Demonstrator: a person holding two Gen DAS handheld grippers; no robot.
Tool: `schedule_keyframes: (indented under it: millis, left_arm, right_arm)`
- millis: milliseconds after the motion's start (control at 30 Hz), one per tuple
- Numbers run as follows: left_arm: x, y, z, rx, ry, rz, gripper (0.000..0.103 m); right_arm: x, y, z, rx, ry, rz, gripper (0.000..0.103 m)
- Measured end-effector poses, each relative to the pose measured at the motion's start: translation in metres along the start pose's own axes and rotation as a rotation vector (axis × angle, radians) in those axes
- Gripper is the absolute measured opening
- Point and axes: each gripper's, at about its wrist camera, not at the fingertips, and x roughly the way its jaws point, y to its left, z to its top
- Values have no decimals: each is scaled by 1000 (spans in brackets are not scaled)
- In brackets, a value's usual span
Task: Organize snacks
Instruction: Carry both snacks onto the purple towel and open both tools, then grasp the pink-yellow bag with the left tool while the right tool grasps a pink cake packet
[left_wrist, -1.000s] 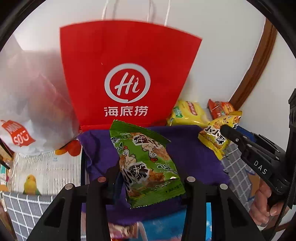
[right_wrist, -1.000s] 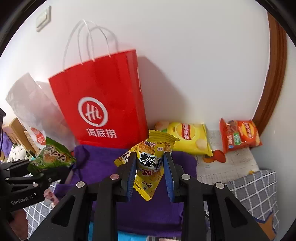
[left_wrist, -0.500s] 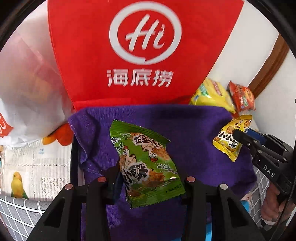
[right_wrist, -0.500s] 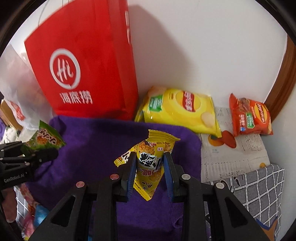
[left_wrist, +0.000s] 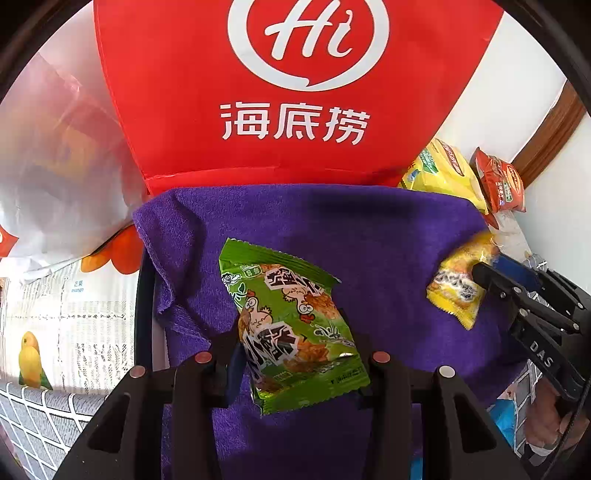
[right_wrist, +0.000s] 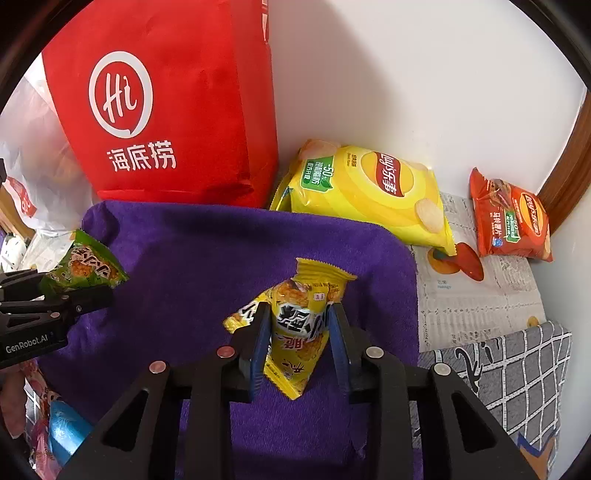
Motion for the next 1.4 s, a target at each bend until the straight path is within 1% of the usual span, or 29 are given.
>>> schedule_keyframes:
  millis: [33, 100, 167, 233, 267, 300, 367, 500, 533, 667, 733, 800, 833, 900, 933, 1033, 1067, 1100, 1167, 1233, 1333, 1367, 1400]
  left_arm:
    - [0, -3, 0, 5, 2, 2, 41]
    - [0, -4, 1, 9, 5, 6, 41]
    - [1, -6, 1, 12, 10, 1, 41]
    - [0, -8, 3, 9, 17, -6, 52]
    - [-2, -7, 4, -4, 11, -13, 64]
    - [-4, -8, 4, -8, 2, -17, 68]
    - [-13, -11, 4, 4, -22, -13, 69]
    - [-36, -16, 5, 20, -57, -21, 69]
    - [-41, -16, 5, 20, -61, -18, 69]
    - [-70, -20, 4, 27, -98, -16, 69]
    - [-87, -22, 1, 30, -132, -15, 69]
    - [-103, -24, -4, 39, -145, 9, 69]
    - [-109, -23, -8, 41, -150, 17, 69]
    - [-128, -20, -18, 47, -185, 22, 69]
    - [-135, -17, -23, 49, -196, 24, 69]
    - [-155, -8, -41, 40, -213, 42, 69]
    - [-161, -5, -48, 33, -213, 53, 69]
    - [-166, 0, -55, 24, -213, 52, 69]
    - [-175, 7, -66, 9, -212, 41, 69]
    - [-183, 13, -77, -8, -217, 39, 69]
    - [-192, 23, -95, -33, -226, 53, 69]
    - [-194, 27, -102, -42, -224, 60, 69]
    - [-195, 30, -107, -49, -220, 66, 69]
  right_arm:
    - [-1, 0, 1, -2, -3, 4, 43]
    - [-7, 1, 2, -8, -19, 14, 59]
    - [-16, 3, 3, -15, -40, 11, 68]
    - [-24, 3, 5, -17, -58, 12, 69]
    - [-29, 3, 6, -15, -66, 12, 70]
    - [-33, 3, 6, -13, -69, 9, 71]
    - [-43, 1, 9, 3, -85, 7, 71]
    - [-66, 0, 12, 42, -132, 30, 71]
    - [-74, 1, 12, 47, -155, 30, 71]
    - [-98, 10, 9, 45, -211, -5, 71]
    - [-107, 14, 6, 43, -210, -20, 71]
    - [-121, 22, -1, 11, -207, -36, 71]
    - [-126, 24, -4, 7, -213, -40, 71]
    - [-141, 29, -15, 15, -237, -49, 71]
    - [-147, 31, -22, 30, -239, -47, 71]
    - [-158, 35, -40, 78, -202, 12, 71]
    - [-161, 37, -49, 91, -191, 28, 68]
    - [-162, 39, -54, 94, -186, 31, 62]
    - [-164, 46, -68, 89, -159, 23, 56]
    - [-168, 54, -81, 84, -152, 33, 56]
    - [-173, 74, -98, 57, -150, 81, 57]
    - [-174, 80, -103, 41, -148, 90, 58]
    - [-174, 87, -107, 23, -143, 96, 62]
